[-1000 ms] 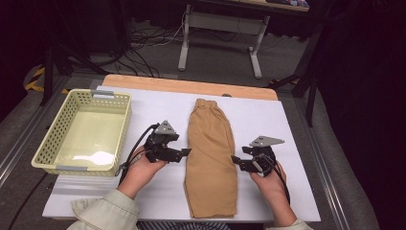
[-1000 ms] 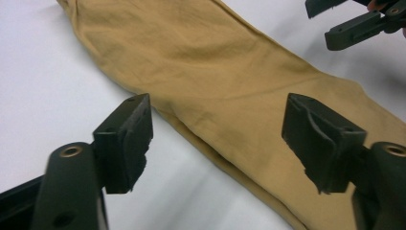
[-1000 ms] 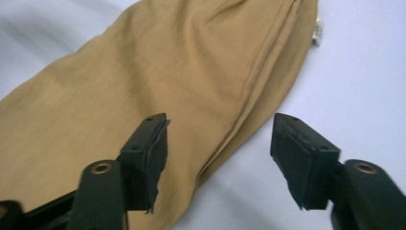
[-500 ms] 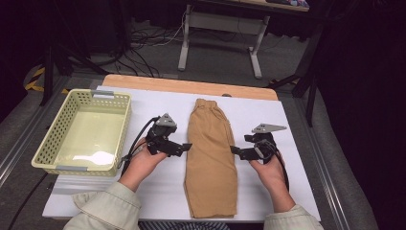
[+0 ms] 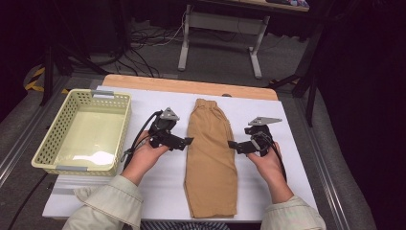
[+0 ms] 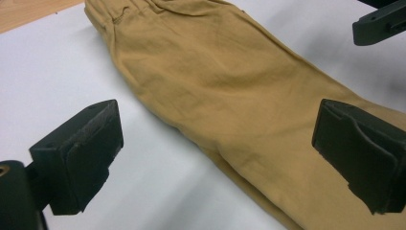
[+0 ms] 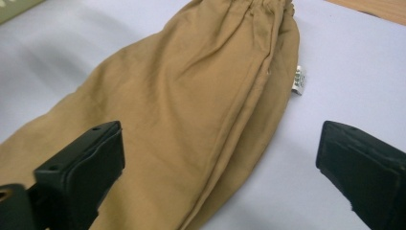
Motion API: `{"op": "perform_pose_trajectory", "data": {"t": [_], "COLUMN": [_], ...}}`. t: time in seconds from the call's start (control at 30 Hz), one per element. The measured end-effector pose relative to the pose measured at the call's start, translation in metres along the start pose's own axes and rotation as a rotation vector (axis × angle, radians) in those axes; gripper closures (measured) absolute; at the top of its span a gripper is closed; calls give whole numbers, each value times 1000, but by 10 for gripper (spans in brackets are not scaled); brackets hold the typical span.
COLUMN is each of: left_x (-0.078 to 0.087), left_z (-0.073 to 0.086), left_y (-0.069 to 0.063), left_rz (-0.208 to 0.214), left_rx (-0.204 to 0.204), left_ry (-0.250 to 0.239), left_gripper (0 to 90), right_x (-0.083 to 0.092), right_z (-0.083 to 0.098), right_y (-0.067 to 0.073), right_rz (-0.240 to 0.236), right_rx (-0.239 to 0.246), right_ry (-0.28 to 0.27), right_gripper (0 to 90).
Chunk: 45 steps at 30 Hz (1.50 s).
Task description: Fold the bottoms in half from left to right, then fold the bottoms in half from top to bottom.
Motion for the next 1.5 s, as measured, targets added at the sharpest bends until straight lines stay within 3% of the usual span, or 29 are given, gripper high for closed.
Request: {"op": "perform_pose_trajectory", "data": {"t": [0.13, 0.2, 0.37, 0.47, 0.77, 1.0, 1.37, 1.5], "left_x": [-3, -5, -10, -15, -25, -34, -45, -46], "left_z": [-3, -5, -8, -9, -7, -5, -3, -3], "left_y": [1, 3, 6, 9, 16, 23, 28, 28], "left_rz": [-10, -20, -37, -42, -52, -63, -53, -51], "left_rx": [-9, -20, -27, -9, 6, 22, 34, 37], "left_ry": [2, 6, 19, 34, 66, 78, 95, 94], "left_gripper": [40, 41, 41, 41, 65, 107, 161, 166], "right_x": [-7, -9, -16, -21, -40, -54, -68, -68], "right_z": [-5, -8, -14, -19, -29, -33, -37, -37], "right_y": [-1, -1, -3, -5, -13, -14, -17, -17], "right_rz": [52, 46, 72, 89, 158, 166, 143, 152], "right_rx": [-12, -10, -5, -22, -23, -32, -97, -95], "right_ry": [9, 6, 37, 42, 65, 88, 119, 131], "right_gripper": [74, 62, 239, 347, 446, 514, 839, 879]}}
Point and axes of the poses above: each handheld gripper's, and its own axes: x roughly backward along the jaws, z roughly out of its underside, y roughly to its left, the point moved 1 cm from there along -x, roughly forward along the jaws, and after that the axes turned 4 degrees about -x, right-handed, at the moved point
